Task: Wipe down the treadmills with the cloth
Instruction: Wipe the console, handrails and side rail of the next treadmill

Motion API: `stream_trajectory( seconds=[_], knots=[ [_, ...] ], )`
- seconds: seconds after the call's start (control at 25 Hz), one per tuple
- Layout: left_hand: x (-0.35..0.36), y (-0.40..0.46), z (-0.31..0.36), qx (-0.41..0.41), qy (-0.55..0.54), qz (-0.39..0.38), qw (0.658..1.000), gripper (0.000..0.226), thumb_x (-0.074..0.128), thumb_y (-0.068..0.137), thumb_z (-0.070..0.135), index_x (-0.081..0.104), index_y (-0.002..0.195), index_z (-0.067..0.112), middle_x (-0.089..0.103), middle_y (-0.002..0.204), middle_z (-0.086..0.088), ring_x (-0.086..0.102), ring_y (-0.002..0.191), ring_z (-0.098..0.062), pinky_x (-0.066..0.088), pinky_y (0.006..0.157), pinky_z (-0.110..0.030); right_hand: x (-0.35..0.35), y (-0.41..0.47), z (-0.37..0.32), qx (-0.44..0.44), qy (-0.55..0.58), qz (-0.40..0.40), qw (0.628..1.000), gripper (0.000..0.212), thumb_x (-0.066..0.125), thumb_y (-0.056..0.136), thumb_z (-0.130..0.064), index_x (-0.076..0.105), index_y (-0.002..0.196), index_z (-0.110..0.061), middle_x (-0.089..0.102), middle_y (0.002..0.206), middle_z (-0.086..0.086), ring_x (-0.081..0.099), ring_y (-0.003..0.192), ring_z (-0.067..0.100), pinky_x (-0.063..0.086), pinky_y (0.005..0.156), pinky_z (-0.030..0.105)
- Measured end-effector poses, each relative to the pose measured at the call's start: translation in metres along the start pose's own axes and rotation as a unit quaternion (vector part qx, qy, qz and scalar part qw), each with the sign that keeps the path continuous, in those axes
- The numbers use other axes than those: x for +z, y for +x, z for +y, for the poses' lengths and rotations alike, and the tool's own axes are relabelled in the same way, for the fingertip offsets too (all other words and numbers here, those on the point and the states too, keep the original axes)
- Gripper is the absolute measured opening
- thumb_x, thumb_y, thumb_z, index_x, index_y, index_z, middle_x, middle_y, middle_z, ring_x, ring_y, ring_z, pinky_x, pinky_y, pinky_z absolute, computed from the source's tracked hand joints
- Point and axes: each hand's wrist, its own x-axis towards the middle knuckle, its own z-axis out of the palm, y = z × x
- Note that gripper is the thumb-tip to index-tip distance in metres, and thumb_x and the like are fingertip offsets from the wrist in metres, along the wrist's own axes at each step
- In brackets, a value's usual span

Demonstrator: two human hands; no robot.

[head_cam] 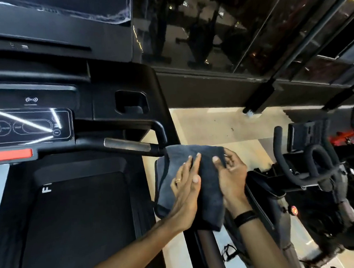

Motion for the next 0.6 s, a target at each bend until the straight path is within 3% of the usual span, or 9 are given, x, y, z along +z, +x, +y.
stream_trajectory(
  seconds=[0.08, 0.2, 0.28, 0.32, 0.44, 0.6],
  knots=[
    [-0.011, 0.009, -0.004, -0.056, -0.035, 0.037, 0.997, 0.053, 0.015, 0.086, 0.077, 0.042, 0.131, 0.066, 0.037, 0.144, 0.036, 0.025, 0.141, 0.005, 0.011, 0.124, -0.042, -0.007, 0.01, 0.014, 0.029, -0.144, -0.012, 0.989, 0.041, 0.065, 0.096, -0.013, 0.055, 0.136, -0.012, 0.064, 0.128, 0.016, 0.06, 0.122, 0.035, 0.049, 0.098, 0.035],
    [-0.031, 0.006, -0.018, -0.018, -0.056, 0.097, 0.994, 0.057, 0.023, 0.091, 0.066, 0.06, 0.124, 0.038, 0.059, 0.127, 0.016, 0.05, 0.125, -0.002, 0.037, 0.113, -0.039, 0.018, -0.028, 0.032, -0.02, -0.335, -0.143, 0.931, 0.087, 0.046, 0.092, -0.066, 0.024, 0.158, -0.013, 0.034, 0.159, 0.017, 0.034, 0.145, 0.036, 0.031, 0.116, 0.048],
    [-0.044, 0.004, -0.02, 0.004, -0.06, 0.142, 0.988, 0.055, 0.027, 0.094, 0.06, 0.061, 0.121, 0.027, 0.063, 0.119, 0.015, 0.055, 0.117, -0.004, 0.043, 0.105, -0.032, 0.049, -0.057, 0.039, -0.042, -0.429, -0.223, 0.874, 0.093, 0.036, 0.091, -0.071, 0.002, 0.161, -0.021, 0.011, 0.167, 0.014, 0.016, 0.152, 0.034, 0.021, 0.121, 0.054],
    [-0.051, 0.005, -0.019, 0.012, -0.048, 0.174, 0.983, 0.051, 0.028, 0.095, 0.058, 0.061, 0.119, 0.027, 0.063, 0.116, 0.017, 0.056, 0.114, -0.004, 0.044, 0.101, -0.032, 0.063, -0.06, 0.041, -0.046, -0.463, -0.222, 0.857, 0.093, 0.039, 0.092, -0.068, -0.004, 0.16, -0.023, 0.008, 0.166, 0.016, 0.015, 0.151, 0.037, 0.022, 0.119, 0.057],
    [-0.071, 0.01, -0.021, 0.026, 0.043, 0.261, 0.964, 0.045, 0.033, 0.096, 0.054, 0.06, 0.116, 0.024, 0.059, 0.111, 0.015, 0.05, 0.109, 0.001, 0.042, 0.099, -0.036, 0.089, -0.027, 0.034, -0.03, -0.442, -0.186, 0.877, 0.101, 0.052, 0.085, -0.073, 0.001, 0.158, -0.026, 0.026, 0.156, 0.019, 0.034, 0.138, 0.043, 0.038, 0.107, 0.059],
    [-0.081, 0.006, -0.02, 0.056, 0.083, 0.249, 0.963, 0.04, 0.039, 0.096, 0.05, 0.06, 0.113, 0.02, 0.06, 0.105, 0.012, 0.053, 0.102, -0.006, 0.044, 0.096, -0.04, 0.096, 0.016, 0.036, 0.006, -0.348, -0.239, 0.906, 0.101, 0.058, 0.079, -0.078, 0.011, 0.157, -0.034, 0.034, 0.151, 0.014, 0.042, 0.132, 0.043, 0.04, 0.107, 0.055]
  ],
)
